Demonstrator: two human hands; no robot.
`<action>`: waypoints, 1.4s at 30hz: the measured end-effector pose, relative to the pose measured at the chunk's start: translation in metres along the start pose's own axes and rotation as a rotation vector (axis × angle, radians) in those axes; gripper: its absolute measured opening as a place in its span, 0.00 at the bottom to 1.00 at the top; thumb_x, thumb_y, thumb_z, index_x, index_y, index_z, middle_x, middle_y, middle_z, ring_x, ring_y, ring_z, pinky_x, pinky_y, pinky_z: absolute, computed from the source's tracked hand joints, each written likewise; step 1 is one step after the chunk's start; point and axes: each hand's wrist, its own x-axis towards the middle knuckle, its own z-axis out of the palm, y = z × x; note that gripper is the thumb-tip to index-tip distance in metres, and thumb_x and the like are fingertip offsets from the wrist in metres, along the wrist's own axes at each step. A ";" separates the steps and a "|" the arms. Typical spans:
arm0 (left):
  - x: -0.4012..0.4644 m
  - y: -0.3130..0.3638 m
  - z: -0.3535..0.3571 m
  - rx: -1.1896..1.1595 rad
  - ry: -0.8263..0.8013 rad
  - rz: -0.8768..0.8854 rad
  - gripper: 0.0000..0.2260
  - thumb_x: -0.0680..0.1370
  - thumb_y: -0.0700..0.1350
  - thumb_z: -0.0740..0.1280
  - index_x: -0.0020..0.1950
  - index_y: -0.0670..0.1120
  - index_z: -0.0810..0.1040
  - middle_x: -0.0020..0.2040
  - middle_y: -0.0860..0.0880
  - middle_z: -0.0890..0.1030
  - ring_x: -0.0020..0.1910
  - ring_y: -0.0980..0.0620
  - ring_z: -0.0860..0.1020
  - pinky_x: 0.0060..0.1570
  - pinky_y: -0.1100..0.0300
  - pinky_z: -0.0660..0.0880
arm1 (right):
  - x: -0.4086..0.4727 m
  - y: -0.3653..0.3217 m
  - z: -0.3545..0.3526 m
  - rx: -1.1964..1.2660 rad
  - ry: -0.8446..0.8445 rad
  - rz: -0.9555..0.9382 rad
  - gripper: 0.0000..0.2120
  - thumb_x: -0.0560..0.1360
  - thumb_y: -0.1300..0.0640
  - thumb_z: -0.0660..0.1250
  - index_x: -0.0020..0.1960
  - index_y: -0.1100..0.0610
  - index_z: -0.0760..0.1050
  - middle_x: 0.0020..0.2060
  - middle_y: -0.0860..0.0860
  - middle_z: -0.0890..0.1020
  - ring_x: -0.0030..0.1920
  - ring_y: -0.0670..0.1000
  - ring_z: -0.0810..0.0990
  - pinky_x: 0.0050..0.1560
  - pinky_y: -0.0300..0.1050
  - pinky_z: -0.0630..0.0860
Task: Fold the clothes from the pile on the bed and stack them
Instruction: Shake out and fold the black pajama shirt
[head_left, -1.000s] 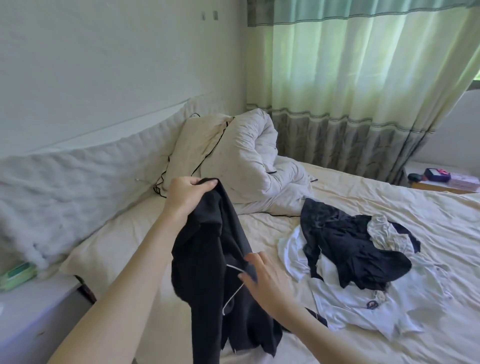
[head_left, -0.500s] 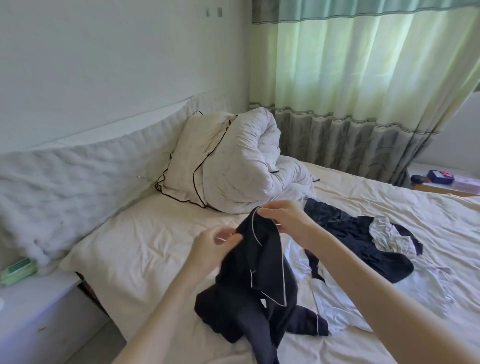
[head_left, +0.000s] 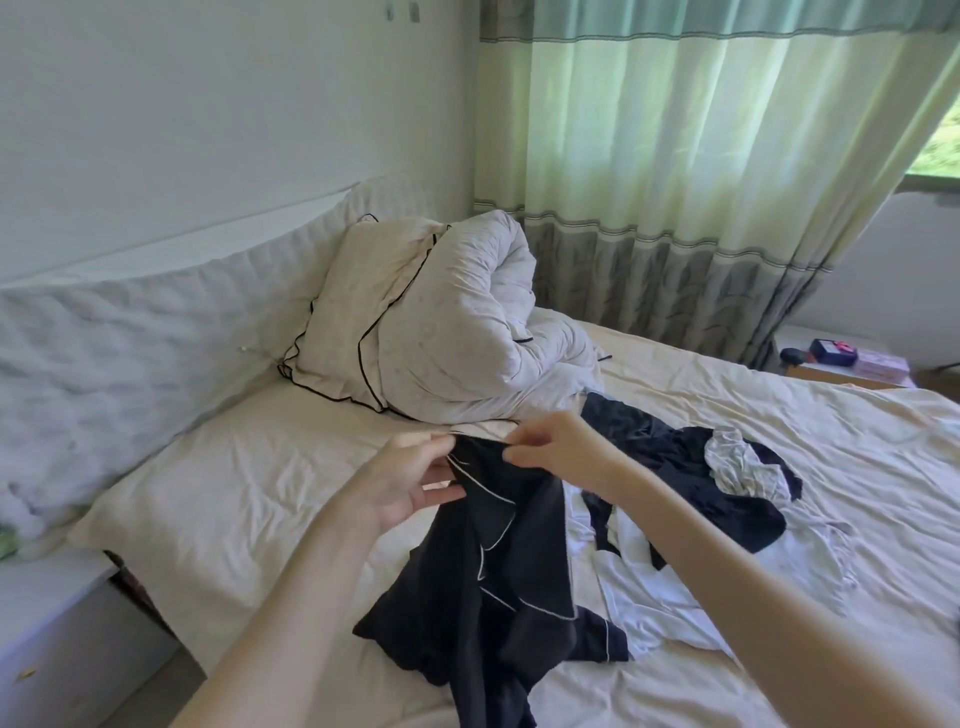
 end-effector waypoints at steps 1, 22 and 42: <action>0.000 0.005 -0.004 -0.081 -0.044 -0.020 0.08 0.81 0.39 0.58 0.48 0.40 0.77 0.39 0.45 0.80 0.39 0.51 0.79 0.39 0.58 0.80 | -0.002 0.010 0.004 -0.056 -0.024 0.017 0.08 0.73 0.59 0.71 0.35 0.59 0.78 0.28 0.48 0.73 0.31 0.44 0.69 0.37 0.39 0.66; 0.023 -0.044 -0.088 0.875 0.439 0.136 0.04 0.74 0.40 0.70 0.40 0.42 0.82 0.38 0.45 0.82 0.39 0.48 0.80 0.45 0.58 0.76 | -0.005 0.081 -0.048 0.767 -0.147 0.393 0.09 0.65 0.60 0.73 0.44 0.62 0.83 0.40 0.56 0.84 0.39 0.52 0.83 0.39 0.43 0.80; 0.026 -0.026 -0.111 -0.322 0.100 -0.249 0.08 0.79 0.35 0.58 0.47 0.35 0.76 0.36 0.42 0.80 0.35 0.49 0.81 0.32 0.59 0.80 | 0.009 0.069 -0.044 0.800 -0.133 0.460 0.05 0.77 0.62 0.64 0.43 0.59 0.77 0.37 0.53 0.75 0.35 0.50 0.76 0.35 0.41 0.77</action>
